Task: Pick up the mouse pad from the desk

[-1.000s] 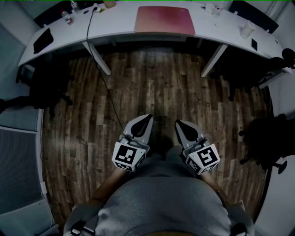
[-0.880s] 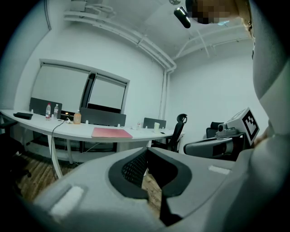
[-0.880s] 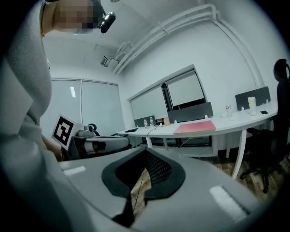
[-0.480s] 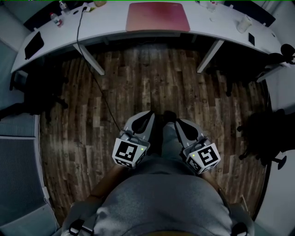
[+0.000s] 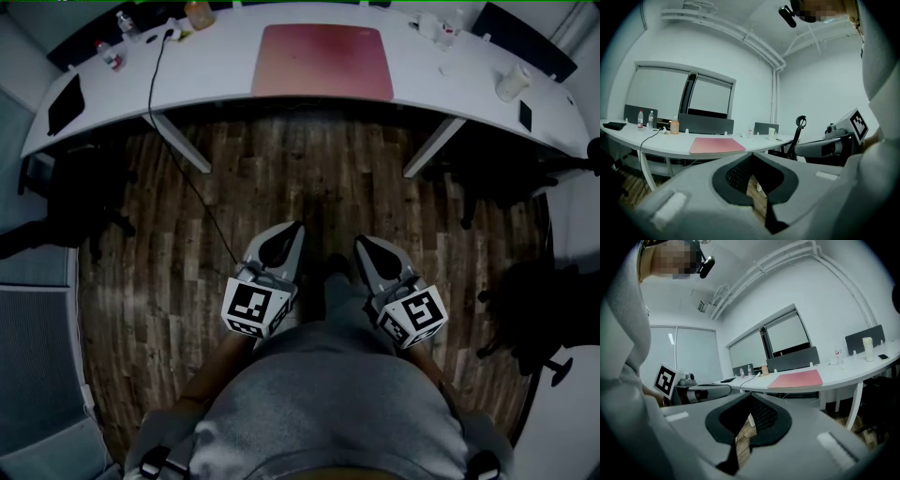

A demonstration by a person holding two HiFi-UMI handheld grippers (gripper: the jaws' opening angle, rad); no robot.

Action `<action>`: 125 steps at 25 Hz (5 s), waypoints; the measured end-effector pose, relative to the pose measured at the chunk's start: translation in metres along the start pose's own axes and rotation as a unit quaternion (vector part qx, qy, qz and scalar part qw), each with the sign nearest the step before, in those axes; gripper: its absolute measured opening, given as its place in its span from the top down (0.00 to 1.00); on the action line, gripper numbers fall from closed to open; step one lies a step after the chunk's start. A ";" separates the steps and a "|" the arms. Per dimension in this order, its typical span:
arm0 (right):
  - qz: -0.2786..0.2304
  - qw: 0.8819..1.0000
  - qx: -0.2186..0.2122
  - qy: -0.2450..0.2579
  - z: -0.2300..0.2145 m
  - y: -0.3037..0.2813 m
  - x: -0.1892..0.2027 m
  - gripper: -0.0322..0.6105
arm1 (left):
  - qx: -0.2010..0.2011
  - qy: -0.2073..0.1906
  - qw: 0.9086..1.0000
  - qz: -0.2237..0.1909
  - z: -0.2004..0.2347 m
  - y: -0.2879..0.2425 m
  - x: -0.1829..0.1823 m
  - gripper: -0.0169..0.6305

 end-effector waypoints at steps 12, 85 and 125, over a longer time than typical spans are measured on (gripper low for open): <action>0.000 1.000 -0.020 0.016 -0.111 -0.071 -0.062 0.95 | -0.043 0.000 0.999 -0.007 0.054 -0.123 -0.047 0.97; 0.231 0.873 0.112 0.415 -0.341 -0.311 -0.013 0.92 | -0.077 -0.314 0.918 0.230 0.297 -0.324 0.012 0.95; 0.080 0.972 0.008 0.221 -0.156 -0.105 -0.172 0.92 | 0.009 -0.132 0.984 0.122 0.164 -0.098 -0.149 0.95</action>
Point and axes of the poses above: the fingertips, and each gripper's own axes: y backward along the fingers, z to its left, x out of its underside, the point moved 4 cm from there along y, backward along the fingers, and after that the axes turned 2 degrees about z, right-handed, at the moved point
